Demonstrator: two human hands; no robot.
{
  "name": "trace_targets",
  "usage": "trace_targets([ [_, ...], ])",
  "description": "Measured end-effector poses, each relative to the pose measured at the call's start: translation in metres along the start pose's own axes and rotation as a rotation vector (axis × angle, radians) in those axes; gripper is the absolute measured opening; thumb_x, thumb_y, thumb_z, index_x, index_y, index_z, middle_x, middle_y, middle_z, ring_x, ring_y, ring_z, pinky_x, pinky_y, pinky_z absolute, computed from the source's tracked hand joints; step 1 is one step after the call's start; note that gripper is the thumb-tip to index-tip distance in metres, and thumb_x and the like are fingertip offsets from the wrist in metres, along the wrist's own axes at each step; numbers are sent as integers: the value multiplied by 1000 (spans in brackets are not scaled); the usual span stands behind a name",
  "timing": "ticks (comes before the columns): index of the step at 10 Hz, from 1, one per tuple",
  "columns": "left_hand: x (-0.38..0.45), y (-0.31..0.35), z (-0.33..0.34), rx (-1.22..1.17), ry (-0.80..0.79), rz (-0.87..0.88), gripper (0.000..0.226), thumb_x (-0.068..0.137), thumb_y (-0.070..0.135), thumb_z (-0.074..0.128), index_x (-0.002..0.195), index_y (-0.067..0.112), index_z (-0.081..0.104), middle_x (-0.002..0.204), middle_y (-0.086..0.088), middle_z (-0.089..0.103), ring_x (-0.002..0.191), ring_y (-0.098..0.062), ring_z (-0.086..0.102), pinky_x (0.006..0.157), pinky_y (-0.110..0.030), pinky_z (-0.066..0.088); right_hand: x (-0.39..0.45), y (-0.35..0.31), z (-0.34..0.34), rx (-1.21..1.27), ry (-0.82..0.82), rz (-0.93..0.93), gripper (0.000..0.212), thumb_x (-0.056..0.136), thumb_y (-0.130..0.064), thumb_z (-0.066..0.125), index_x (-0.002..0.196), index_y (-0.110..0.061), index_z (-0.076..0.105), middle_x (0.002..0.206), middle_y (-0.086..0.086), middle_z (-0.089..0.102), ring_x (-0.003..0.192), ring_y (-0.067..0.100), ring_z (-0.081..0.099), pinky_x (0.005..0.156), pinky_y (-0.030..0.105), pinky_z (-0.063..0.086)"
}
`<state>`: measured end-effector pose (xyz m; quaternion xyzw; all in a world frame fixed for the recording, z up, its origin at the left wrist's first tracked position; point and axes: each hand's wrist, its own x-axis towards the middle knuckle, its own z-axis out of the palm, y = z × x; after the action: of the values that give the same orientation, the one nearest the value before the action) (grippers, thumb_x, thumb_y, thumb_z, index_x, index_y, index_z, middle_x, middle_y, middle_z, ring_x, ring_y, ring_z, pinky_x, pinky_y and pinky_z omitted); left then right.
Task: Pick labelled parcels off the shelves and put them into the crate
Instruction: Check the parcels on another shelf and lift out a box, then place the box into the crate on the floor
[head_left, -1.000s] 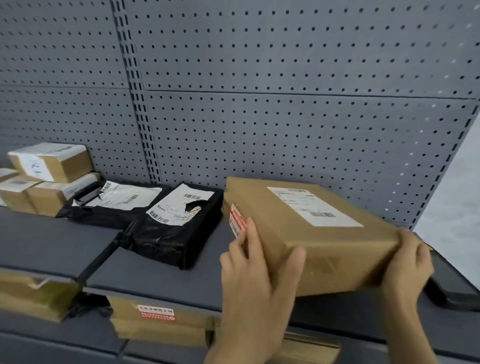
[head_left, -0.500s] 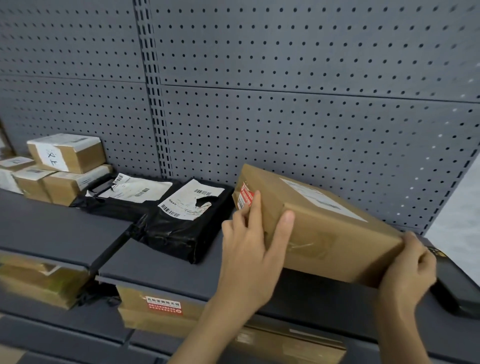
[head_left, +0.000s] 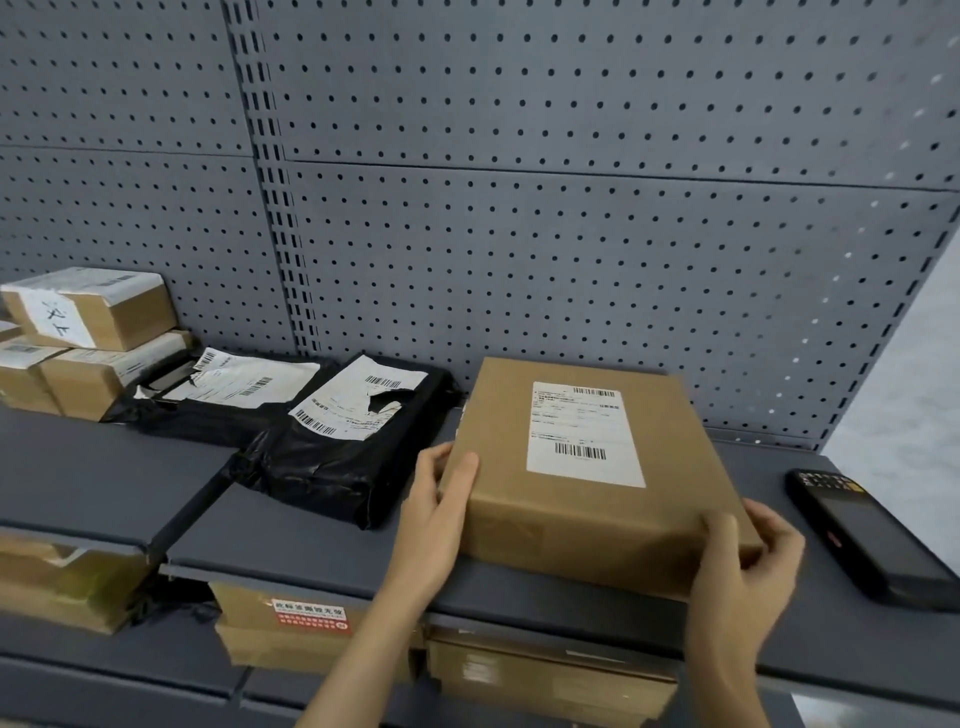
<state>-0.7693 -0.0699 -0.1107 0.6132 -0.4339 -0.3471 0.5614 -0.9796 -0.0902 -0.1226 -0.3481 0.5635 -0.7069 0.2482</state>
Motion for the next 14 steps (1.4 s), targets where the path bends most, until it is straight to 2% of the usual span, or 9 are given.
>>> trace_targets([
  [2,-6,3,-12,141,87,197,64,81,66,40,132,29,42,126,19,49,108,15,46,91,-8,34,-13,-8,10,-179,47,-188,44,75,-27,55,117,-15,49,119,10,47,115,30,40,90,35,35],
  [4,-14,1,-78,77,188,304,34,91,44,47,123,32,53,124,21,56,118,8,48,102,-19,39,-74,-40,42,-314,125,-462,39,77,-25,55,111,-7,51,125,19,47,125,42,35,103,64,24],
  [6,-7,-13,-196,47,286,313,28,92,38,50,119,32,55,123,17,57,115,5,50,97,-16,42,7,-86,69,-166,130,-616,35,78,-19,58,110,-4,53,122,24,50,121,39,38,104,52,27],
  [7,-12,-29,-268,56,386,299,35,88,44,49,119,29,55,120,17,57,112,6,51,89,-7,42,-63,-52,76,-180,16,-596,34,78,-15,59,109,-3,54,119,25,52,117,37,39,102,45,28],
  [8,-25,-49,-343,69,486,289,30,89,41,50,115,28,58,113,19,60,103,8,54,82,-8,43,-269,-65,172,-140,-113,-587,35,77,-9,61,110,-4,53,119,28,51,114,35,38,99,34,27],
  [9,-38,-70,-416,109,574,300,18,92,30,54,107,24,63,103,14,65,95,3,59,75,-8,44,-380,-55,217,-164,-258,-659,31,76,-9,60,106,-1,56,111,27,55,109,33,42,95,34,28],
  [11,-39,-109,-527,200,540,140,9,92,23,57,94,26,65,93,14,68,89,0,61,77,-18,44,-489,-42,275,-220,-591,-429,23,80,-9,61,102,-5,58,103,13,57,97,31,49,86,21,25],
  [12,-25,-130,-560,215,520,80,9,90,21,59,94,25,65,95,11,68,92,-2,62,76,-14,44,-511,-29,300,-273,-727,-395,24,80,-4,64,102,-12,58,99,3,55,90,12,40,79,23,29],
  [14,12,-168,-589,194,429,-87,7,88,27,62,88,33,63,96,15,66,96,-3,61,78,-15,43,-538,9,355,-373,-913,-275,13,86,-11,58,98,-13,62,97,1,59,89,14,48,78,30,43],
])
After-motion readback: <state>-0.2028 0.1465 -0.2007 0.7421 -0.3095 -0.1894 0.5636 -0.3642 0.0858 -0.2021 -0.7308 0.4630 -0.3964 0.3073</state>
